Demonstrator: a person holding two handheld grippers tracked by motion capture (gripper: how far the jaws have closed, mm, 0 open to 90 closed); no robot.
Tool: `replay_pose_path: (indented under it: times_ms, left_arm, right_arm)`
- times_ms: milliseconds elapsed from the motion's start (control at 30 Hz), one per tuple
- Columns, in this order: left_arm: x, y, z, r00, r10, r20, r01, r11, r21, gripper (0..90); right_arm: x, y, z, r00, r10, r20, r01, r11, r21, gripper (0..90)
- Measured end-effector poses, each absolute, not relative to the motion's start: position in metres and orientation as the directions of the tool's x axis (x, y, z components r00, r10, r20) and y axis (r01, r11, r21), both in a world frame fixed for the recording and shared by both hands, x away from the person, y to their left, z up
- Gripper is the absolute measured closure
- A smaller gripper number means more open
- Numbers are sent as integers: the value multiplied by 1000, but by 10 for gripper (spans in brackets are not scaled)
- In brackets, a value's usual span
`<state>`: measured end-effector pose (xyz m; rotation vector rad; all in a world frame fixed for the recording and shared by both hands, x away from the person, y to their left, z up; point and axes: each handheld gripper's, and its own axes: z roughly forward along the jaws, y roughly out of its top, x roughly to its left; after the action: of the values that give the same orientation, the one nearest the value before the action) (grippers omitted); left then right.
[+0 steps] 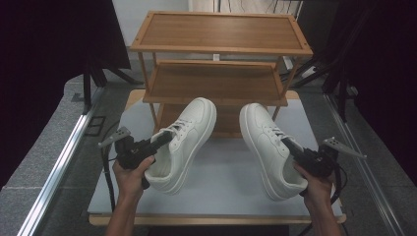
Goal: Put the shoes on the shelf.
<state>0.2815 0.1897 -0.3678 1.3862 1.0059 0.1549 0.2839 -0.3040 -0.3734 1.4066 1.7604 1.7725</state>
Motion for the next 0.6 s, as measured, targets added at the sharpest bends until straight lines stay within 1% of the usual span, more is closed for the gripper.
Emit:
replay_pose_path:
  times_ms: [100, 267, 467, 600]
  left_arm:
    - [284, 188, -361, 611, 618, -495, 445, 249, 860, 817]
    - [288, 187, -353, 609, 625, -488, 430, 257, 865, 817]
    - [295, 188, -347, 617, 599, -510, 441, 274, 855, 817]
    - [302, 188, -343, 616, 594, -517, 444, 280, 851, 816]
  right_arm:
    - [288, -300, -364, -495, 751, 437, 410, -242, 879, 821]
    - [293, -294, -355, -504, 739, 447, 394, -264, 880, 821]
    - [298, -291, -350, -512, 724, 463, 400, -276, 874, 821]
    - [303, -284, -345, -500, 721, 480, 398, -301, 867, 821]
